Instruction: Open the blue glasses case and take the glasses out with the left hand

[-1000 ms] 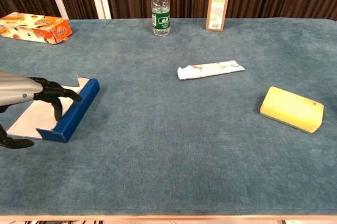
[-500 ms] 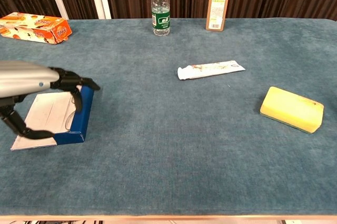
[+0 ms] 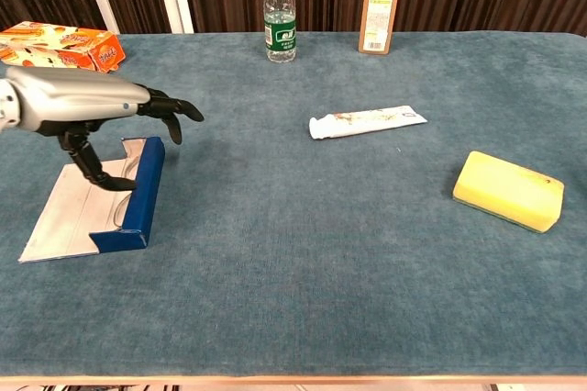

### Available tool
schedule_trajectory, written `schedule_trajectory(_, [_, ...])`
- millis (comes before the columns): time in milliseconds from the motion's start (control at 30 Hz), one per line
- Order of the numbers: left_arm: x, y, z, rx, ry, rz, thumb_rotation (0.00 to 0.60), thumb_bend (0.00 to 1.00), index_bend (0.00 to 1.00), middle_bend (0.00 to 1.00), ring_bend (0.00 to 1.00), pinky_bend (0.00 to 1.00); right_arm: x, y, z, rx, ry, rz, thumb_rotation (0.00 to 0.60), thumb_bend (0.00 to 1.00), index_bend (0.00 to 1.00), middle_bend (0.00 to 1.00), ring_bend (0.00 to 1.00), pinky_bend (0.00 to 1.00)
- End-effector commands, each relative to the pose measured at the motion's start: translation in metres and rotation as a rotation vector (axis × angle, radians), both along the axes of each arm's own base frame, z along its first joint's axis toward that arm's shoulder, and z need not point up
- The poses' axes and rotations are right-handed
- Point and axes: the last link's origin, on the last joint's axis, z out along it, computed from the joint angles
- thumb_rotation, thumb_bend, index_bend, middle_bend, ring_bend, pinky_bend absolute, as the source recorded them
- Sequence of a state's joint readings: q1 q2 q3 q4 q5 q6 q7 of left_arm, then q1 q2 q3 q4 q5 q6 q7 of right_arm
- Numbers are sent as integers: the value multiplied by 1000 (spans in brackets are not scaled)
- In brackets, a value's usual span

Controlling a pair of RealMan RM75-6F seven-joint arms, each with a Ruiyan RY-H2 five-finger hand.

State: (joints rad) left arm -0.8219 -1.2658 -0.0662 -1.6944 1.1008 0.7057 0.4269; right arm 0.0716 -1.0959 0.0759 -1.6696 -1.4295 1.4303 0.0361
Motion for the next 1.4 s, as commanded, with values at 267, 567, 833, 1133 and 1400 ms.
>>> schedule_trajectory(267, [7, 17, -11, -26, 67, 3, 600, 248, 0, 188, 0, 18, 0, 0, 0, 0, -3, -2, 600, 225, 0, 0, 0, 187])
schedule_trajectory(567, [-4, 16, -2, -24, 107, 35, 600, 248, 0, 223, 0, 18, 0, 0, 0, -1, -2, -1, 600, 230, 0, 0, 0, 187])
schedule_trajectory(833, [-25, 15, 12, -12, 149, 92, 600, 248, 0, 233, 0, 18, 0, 0, 0, -1, -1, 0, 600, 232, 0, 0, 0, 187])
schedule_trajectory(1133, [-45, 10, 24, -2, 173, 141, 600, 248, 0, 239, 0, 18, 1, 1, 0, -2, -1, 0, 600, 233, 0, 0, 0, 187])
schedule_trajectory(1400, [-62, -3, 36, -1, 182, 177, 600, 248, 0, 248, 0, 18, 1, 1, 0, -2, -2, 0, 600, 233, 0, 0, 0, 187])
